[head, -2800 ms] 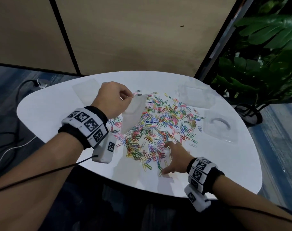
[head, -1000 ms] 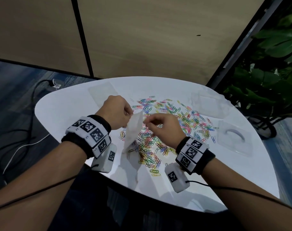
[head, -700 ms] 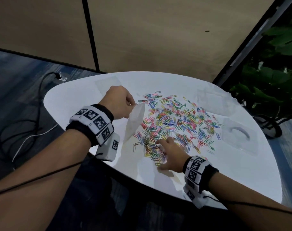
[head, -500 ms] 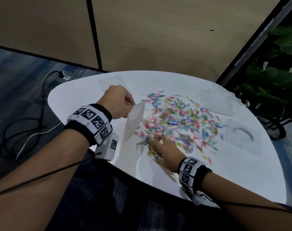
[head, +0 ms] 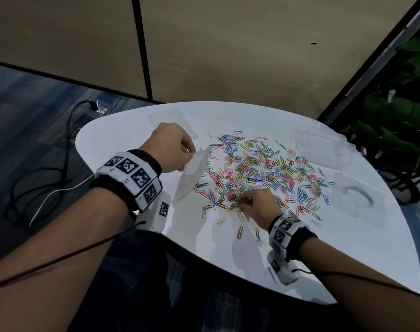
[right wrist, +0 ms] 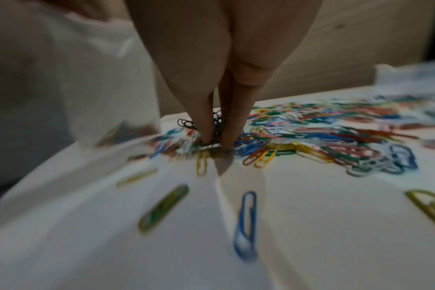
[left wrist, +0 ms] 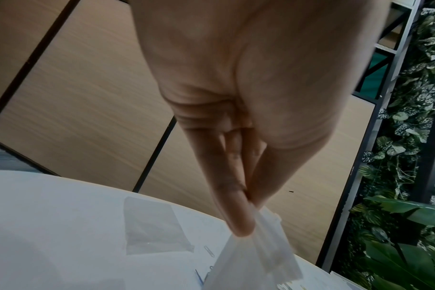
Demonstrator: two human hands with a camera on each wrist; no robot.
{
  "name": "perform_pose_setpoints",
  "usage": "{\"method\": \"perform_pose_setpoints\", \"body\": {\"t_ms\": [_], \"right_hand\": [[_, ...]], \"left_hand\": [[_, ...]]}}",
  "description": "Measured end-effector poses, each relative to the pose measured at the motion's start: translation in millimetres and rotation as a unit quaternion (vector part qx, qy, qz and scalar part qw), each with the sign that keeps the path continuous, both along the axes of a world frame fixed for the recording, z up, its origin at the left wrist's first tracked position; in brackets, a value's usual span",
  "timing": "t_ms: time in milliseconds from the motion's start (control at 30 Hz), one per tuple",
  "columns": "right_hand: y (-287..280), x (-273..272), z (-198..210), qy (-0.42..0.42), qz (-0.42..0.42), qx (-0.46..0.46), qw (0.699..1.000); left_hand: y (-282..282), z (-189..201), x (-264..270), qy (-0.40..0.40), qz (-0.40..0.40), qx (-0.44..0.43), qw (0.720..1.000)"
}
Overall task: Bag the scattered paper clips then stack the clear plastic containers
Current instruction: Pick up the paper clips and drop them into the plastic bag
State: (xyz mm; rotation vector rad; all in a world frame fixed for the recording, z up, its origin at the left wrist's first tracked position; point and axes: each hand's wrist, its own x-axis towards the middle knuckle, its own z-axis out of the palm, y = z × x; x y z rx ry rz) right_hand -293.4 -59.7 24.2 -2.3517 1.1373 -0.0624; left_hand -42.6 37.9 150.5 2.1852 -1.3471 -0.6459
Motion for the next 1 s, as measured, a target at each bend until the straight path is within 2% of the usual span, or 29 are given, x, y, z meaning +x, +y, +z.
{"method": "perform_pose_setpoints", "body": {"t_ms": [133, 233, 267, 367, 467, 533, 600, 667, 833, 933, 1000], "right_hand": [[-25, -7, 16, -0.075, -0.163, 0.088, 0.980], [-38, -4, 35, -0.179, -0.225, 0.169, 0.943], [-39, 0, 43, -0.236, -0.237, 0.203, 0.921], [-37, 14, 76, -0.397, -0.237, 0.318, 0.828], [-30, 27, 106, -0.473, -0.211, 0.402, 0.755], [-23, 33, 115, -0.491, -0.198, 0.433, 0.730], [-16, 41, 117, -0.487, -0.185, 0.434, 0.735], [-11, 47, 115, -0.469, -0.178, 0.412, 0.761], [-9, 47, 108, -0.409, -0.177, 0.300, 0.843], [-10, 43, 103, -0.334, -0.154, 0.182, 0.912], [-11, 41, 102, -0.287, -0.142, 0.110, 0.941]], "left_hand": [[-3, 1, -6, -0.009, -0.018, 0.004, 1.000], [-7, 4, -12, -0.011, -0.029, 0.006, 1.000], [-9, 4, -14, -0.012, -0.031, 0.006, 0.999], [-14, 5, -22, -0.009, -0.034, 0.003, 0.999], [-20, 6, -32, -0.011, -0.044, 0.001, 0.999], [-25, 7, -39, -0.013, -0.048, -0.009, 0.999], [-30, 7, -46, -0.013, -0.045, -0.027, 0.999], [-35, 5, -53, -0.007, -0.028, -0.053, 0.998], [-44, 3, -62, 0.021, 0.021, -0.077, 0.997], [-46, 3, -67, 0.027, 0.015, -0.072, 0.997], [-47, 2, -70, 0.034, 0.008, -0.067, 0.997]]}}
